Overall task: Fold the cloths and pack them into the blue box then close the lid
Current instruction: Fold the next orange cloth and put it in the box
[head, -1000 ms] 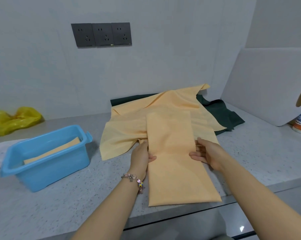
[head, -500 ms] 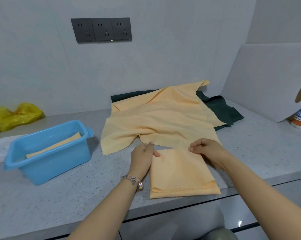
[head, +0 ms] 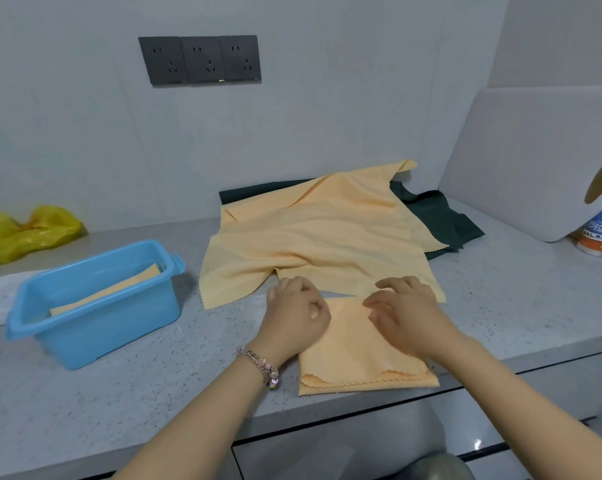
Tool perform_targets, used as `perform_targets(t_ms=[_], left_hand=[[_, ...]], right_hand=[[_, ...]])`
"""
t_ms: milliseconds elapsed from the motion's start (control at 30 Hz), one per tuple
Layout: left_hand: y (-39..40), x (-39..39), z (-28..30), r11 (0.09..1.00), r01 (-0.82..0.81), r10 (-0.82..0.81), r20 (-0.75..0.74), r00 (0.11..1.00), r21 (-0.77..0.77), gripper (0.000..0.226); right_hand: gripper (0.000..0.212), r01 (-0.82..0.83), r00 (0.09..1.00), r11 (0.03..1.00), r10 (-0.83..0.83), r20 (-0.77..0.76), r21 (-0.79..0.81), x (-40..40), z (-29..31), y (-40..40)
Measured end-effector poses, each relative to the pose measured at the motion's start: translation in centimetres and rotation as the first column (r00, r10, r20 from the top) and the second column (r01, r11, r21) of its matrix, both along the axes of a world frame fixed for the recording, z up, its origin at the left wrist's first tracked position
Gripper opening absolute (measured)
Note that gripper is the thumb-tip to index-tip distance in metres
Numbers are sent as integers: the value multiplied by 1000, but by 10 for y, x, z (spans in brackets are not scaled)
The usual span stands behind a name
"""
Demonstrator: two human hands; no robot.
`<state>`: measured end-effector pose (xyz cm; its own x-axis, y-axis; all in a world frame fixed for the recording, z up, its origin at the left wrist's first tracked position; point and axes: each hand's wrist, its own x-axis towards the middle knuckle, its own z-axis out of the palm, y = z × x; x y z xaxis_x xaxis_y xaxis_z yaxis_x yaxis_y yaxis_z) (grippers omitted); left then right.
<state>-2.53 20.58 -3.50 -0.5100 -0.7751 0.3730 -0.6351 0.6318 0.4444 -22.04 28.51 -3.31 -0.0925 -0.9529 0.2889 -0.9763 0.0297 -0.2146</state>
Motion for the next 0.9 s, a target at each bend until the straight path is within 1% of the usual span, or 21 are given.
perform_targets(t_ms=[33, 67, 133, 167, 200, 267, 333, 433, 600, 667, 700, 767, 833, 867, 900], left_hand=[[5, 0, 1, 997, 60, -64, 75, 995, 48, 22], [10, 0, 1, 988, 109, -125, 157, 980, 109, 34], [18, -1, -6, 969, 142, -203, 319, 926, 204, 53], [22, -2, -10, 964, 144, -221, 378, 899, 223, 57], [24, -3, -15, 962, 144, -232, 418, 878, 232, 59], [28, -4, -21, 965, 143, -234, 471, 850, 220, 61], [28, -4, -26, 971, 139, -221, 506, 834, 196, 63], [23, -3, -29, 972, 130, -216, 532, 819, 196, 65], [4, 13, -26, 981, 103, -178, 544, 820, 166, 65], [-3, 23, -25, 983, 85, -163, 547, 821, 164, 64], [-6, 27, -24, 983, 74, -155, 543, 825, 167, 64], [-8, 31, -25, 986, 64, -132, 495, 859, 154, 64], [-5, 35, -25, 995, 87, -98, 384, 918, 45, 57], [-3, 35, -25, 993, 112, -98, 326, 940, -24, 51], [0, 35, -24, 989, 135, -113, 279, 954, -60, 47]], right_hand=[[36, -37, 999, 999, 37, 8, 29, 4, -1, 3], [42, -75, 997, 994, 76, -15, 83, 8, -2, 7], [53, -94, 990, 968, 115, -80, 234, 12, -10, 13], [55, -80, 988, 951, 116, -102, 299, 11, -13, 16], [55, -69, 987, 936, 115, -113, 345, 9, -16, 18], [55, -66, 989, 923, 109, -95, 379, 3, -22, 23], [54, -82, 992, 922, 113, -61, 378, 0, -27, 25], [53, -86, 991, 929, 118, -68, 360, 0, -32, 21], [53, -116, 990, 943, 136, -44, 311, 17, -31, -2], [52, -129, 988, 955, 146, -46, 267, 27, -30, -12], [51, -139, 987, 965, 153, -49, 223, 31, -30, -15], [43, -193, 976, 980, 197, -91, 48, 36, -28, -15], [25, -294, 954, 947, 283, -100, -128, 40, -26, -12], [16, -326, 945, 930, 322, -50, -169, 40, -25, -10], [11, -338, 937, 924, 348, 26, -178, 39, -24, -6]])
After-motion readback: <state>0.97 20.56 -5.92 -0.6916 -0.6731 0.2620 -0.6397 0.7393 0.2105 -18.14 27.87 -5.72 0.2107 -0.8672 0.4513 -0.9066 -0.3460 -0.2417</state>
